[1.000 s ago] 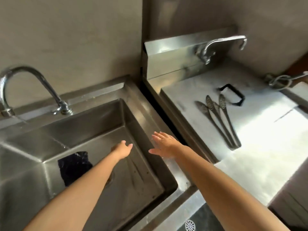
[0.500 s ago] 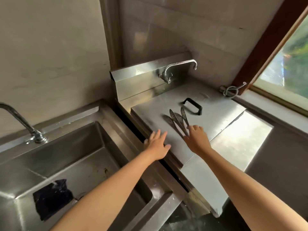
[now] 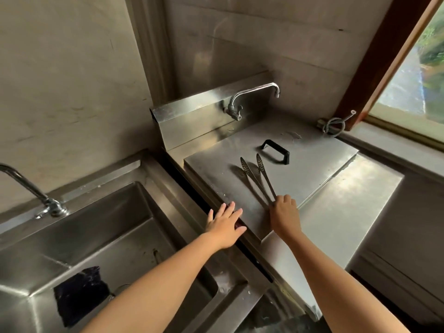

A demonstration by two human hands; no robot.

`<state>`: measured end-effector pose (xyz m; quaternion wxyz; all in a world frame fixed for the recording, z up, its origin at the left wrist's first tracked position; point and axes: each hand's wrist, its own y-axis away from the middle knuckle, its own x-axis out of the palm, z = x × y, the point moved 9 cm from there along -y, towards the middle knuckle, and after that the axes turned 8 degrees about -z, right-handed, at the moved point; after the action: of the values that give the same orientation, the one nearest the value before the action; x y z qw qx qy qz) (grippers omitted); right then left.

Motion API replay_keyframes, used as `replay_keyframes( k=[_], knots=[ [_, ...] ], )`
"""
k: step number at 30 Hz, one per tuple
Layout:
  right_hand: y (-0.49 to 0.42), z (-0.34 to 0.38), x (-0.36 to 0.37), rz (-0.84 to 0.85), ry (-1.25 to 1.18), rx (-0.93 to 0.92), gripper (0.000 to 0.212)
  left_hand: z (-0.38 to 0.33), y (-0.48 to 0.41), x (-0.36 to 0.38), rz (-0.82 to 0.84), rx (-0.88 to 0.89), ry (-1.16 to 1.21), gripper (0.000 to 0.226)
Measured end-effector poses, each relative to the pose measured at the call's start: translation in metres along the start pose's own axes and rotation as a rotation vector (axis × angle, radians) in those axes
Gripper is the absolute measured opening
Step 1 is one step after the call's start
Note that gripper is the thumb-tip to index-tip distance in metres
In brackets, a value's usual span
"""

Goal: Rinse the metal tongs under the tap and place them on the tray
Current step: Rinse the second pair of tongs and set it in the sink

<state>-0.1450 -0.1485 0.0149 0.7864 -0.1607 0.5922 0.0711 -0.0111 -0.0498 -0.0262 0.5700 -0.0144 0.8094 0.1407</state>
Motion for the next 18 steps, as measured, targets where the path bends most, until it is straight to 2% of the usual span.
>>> replay_keyframes(
  k=[2,3,8,11,13,18],
  knots=[
    [0.000,0.007,-0.002,-0.027,-0.112,0.026,0.021,0.004,-0.001,-0.009,0.010,-0.024,0.127,0.056],
    [0.000,0.013,-0.004,-0.040,-0.182,0.027,0.024,0.008,0.000,-0.016,-0.002,-0.068,0.274,0.053],
    [0.020,0.072,-0.012,0.044,-0.461,-0.154,0.028,0.057,0.015,-0.068,-0.231,-0.409,1.312,0.047],
    [0.040,0.121,-0.006,0.199,-0.591,-0.209,0.027,0.101,0.036,-0.099,-0.423,-0.466,1.842,0.046],
    [0.056,0.156,0.002,0.301,-0.658,-0.225,0.029,0.133,0.055,-0.112,-0.520,-0.485,2.005,0.046],
    [0.115,0.238,0.039,0.594,-0.753,-0.238,0.031,0.211,0.115,-0.116,-0.744,-0.556,2.113,0.036]
  ],
)
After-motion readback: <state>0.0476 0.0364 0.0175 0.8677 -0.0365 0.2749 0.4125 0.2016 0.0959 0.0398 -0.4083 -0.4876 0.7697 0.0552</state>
